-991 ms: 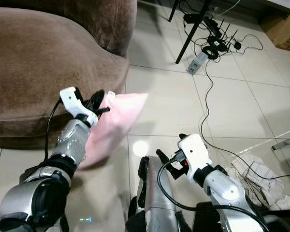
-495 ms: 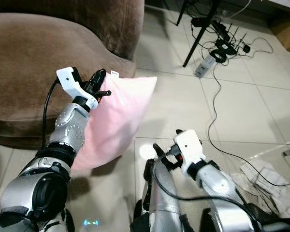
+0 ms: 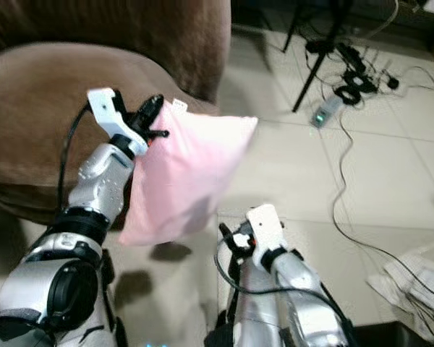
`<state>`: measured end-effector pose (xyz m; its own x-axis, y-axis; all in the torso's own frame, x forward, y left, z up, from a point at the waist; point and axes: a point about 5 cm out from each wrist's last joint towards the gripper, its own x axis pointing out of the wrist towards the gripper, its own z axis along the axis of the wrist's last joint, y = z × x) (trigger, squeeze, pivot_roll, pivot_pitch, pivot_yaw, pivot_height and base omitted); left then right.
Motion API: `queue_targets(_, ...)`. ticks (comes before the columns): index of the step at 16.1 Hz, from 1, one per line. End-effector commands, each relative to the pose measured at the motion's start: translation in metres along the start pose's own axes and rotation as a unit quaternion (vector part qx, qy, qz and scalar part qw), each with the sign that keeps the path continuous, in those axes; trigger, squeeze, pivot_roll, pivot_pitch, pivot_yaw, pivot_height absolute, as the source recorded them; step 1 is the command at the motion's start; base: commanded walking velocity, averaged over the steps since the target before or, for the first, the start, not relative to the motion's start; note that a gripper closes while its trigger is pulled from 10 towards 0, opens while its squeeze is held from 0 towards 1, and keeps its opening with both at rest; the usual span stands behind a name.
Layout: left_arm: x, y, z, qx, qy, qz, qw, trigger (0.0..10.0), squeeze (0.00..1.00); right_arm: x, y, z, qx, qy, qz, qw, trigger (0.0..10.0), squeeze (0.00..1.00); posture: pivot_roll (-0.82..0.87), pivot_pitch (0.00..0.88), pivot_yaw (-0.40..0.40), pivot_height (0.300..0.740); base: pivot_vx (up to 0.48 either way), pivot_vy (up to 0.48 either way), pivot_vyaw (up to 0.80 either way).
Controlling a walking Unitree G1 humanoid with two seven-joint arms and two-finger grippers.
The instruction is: Move the pillow to the sofa from floor
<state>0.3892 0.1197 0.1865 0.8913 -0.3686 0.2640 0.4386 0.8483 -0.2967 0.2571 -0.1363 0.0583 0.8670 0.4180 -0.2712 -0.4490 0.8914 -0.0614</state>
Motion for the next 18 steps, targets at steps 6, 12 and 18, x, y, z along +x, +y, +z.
queue_targets(6, 0.012, -0.016, 0.022, 0.028, -0.021, -0.049, 0.998, 0.0, 0.0, 0.021, 0.004, 0.002, 0.002, -0.018, -0.006, 1.0, 10.0, 0.17, -0.02, 0.066, -0.088, 0.594, 0.0, 0.0, 0.0)
queue_targets(12, 0.01, -0.016, 0.019, 0.034, -0.008, -0.05, 0.998, 0.0, 0.0, 0.024, 0.006, 0.0, 0.003, -0.027, -0.005, 1.0, 10.0, 0.18, -0.03, 0.072, -0.09, 0.652, 0.0, 0.0, 0.0)
queue_targets(18, 0.013, -0.022, 0.025, 0.04, -0.012, -0.066, 0.997, 0.0, 0.0, 0.026, 0.007, -0.002, 0.006, -0.03, -0.008, 0.999, 10.0, 0.18, -0.03, 0.074, -0.085, 0.71, 0.0, 0.0, 0.0)
